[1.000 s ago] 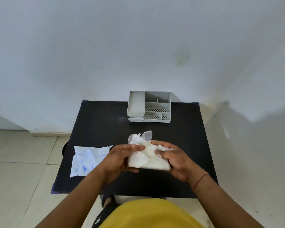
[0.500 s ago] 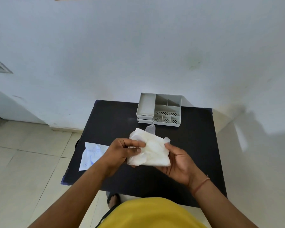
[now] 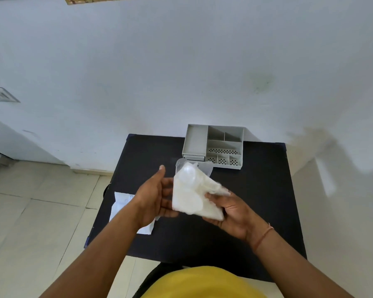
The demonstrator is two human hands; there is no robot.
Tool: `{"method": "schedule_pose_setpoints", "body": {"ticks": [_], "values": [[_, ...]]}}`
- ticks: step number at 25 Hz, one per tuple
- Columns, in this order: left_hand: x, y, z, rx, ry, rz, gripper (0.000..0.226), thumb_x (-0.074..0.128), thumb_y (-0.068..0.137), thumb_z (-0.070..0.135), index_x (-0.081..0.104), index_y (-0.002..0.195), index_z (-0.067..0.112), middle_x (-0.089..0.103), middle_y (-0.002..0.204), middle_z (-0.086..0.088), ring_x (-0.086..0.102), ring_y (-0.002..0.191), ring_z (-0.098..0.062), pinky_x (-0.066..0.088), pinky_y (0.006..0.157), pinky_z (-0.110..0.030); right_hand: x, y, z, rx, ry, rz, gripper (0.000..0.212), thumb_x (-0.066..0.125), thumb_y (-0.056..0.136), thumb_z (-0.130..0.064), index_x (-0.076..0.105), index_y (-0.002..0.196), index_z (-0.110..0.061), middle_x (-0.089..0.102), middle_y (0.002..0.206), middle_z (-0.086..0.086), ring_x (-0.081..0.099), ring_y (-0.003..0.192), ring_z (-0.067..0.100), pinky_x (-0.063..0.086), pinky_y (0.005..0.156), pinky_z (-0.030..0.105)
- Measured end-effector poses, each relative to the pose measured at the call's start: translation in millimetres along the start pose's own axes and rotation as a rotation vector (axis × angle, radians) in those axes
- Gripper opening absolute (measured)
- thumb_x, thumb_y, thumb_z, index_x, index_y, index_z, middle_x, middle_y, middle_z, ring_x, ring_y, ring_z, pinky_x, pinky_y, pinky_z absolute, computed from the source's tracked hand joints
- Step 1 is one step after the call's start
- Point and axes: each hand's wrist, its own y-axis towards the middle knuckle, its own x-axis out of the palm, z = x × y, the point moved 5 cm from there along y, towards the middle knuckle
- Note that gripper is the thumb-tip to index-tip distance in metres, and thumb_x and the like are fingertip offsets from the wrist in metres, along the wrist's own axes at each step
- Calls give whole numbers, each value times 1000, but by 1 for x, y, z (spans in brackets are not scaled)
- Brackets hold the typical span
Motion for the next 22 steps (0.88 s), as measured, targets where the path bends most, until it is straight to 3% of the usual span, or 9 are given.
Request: {"method": "schedule_pose_setpoints", "body": {"ticks": [3,6,10,14,17,19,22], "values": [[3,15,6,-64,128,-93,59,46,102,69,78,118,21,86,106,-11,82,98,-34,66,81,-50,4,10,0,2,-70,19,38,68,94,-4,70,128,-19,77,124,14,76,106,34,67,71,49],[-1,38,14,-21,283,-124,52,64,97,60,79,120,17,86,106,-10,83,96,-30,67,88,-54,2,26,7,-13,-43,146,32,67,96,-1,70,125,-16,76,127,18,77,107,34,64,85,57],[-17,66,23,-58,313,-213,54,69,89,62,78,119,18,85,110,-11,83,101,-32,67,82,-53,5,41,15,-2,46,265,33,70,94,2,70,122,-14,82,113,14,81,98,32,65,84,56],[-32,102,23,-17,431,-222,45,86,85,45,79,115,13,85,107,-11,82,100,-33,64,90,-64,17,58,18,-11,69,340,28,70,93,0,73,116,-15,81,111,15,80,97,33,65,83,54],[-46,126,28,41,478,-227,38,90,83,39,82,109,12,85,104,-12,82,99,-34,67,88,-59,25,70,18,3,141,331,36,66,98,-29,70,130,-13,75,127,19,73,117,41,54,103,62],[-51,134,32,49,446,-311,38,92,80,37,83,106,11,85,105,-11,81,98,-31,67,87,-49,23,77,20,66,362,289,65,51,102,-58,67,140,-8,67,140,23,61,134,44,39,118,63],[-54,141,43,47,493,-498,30,88,85,26,83,107,7,85,103,-10,79,92,-21,64,79,-33,33,95,24,152,556,233,76,46,103,-61,50,155,-5,56,152,23,43,149,37,27,127,54]]}}
